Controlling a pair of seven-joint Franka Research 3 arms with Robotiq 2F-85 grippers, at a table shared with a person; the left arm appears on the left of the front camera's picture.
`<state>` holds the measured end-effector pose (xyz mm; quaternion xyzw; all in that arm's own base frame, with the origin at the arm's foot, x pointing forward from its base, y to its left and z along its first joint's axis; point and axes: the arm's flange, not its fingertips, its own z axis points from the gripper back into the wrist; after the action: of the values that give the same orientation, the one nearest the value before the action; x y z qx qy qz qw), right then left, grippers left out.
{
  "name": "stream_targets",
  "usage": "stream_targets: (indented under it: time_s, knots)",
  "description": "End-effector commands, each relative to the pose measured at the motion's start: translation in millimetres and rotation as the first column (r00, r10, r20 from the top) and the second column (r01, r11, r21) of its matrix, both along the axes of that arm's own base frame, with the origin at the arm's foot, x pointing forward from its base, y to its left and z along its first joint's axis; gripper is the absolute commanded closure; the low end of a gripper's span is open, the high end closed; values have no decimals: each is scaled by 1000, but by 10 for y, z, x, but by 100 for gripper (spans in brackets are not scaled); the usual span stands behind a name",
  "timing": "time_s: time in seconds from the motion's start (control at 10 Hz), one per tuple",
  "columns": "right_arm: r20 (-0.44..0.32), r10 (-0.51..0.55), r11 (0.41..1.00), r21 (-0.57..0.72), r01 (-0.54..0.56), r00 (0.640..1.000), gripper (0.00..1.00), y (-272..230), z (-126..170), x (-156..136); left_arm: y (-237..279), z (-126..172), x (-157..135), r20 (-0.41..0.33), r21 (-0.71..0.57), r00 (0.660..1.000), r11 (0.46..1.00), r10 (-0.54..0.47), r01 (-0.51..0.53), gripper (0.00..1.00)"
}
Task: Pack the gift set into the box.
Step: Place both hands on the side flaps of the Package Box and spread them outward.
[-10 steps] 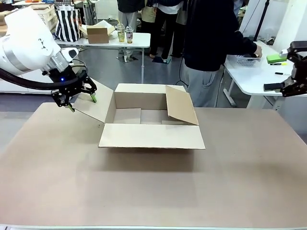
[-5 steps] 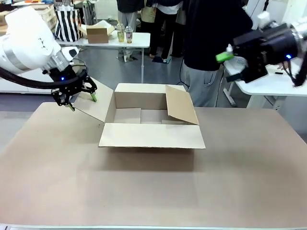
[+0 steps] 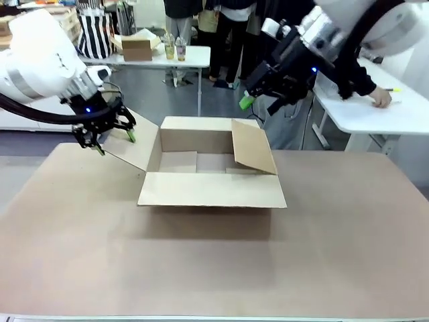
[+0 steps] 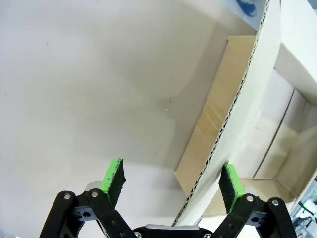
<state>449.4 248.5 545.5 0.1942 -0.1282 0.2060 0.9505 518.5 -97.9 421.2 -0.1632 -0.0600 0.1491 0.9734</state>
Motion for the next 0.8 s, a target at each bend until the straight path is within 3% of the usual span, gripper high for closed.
stream_targets:
  time_s: [0.0,0.1,0.2,0.5,0.6,0.7]
  knots:
    - [-18,-40,979,-202,36,999,0,331,-63,268,1,30,-7,-11,9,1000,1000,10,-10,0]
    - [-15,-47,962,-269,42,999,0,438,-159,309,1,30,-7,-11,9,1000,1000,10,-10,0]
    - [10,-34,980,-197,35,999,0,340,-132,262,1,30,-7,-11,9,1000,1000,10,-10,0]
    - [6,-14,975,-220,15,1000,0,340,-281,247,1,30,-7,-11,9,1000,1000,10,-10,0]
    - [-119,-462,795,-495,351,879,0,547,-411,416,1,30,-7,-11,9,1000,1000,10,-10,0]
    - [-78,-525,737,-540,407,848,0,825,-479,570,1,30,-7,-11,9,1000,1000,10,-10,0]
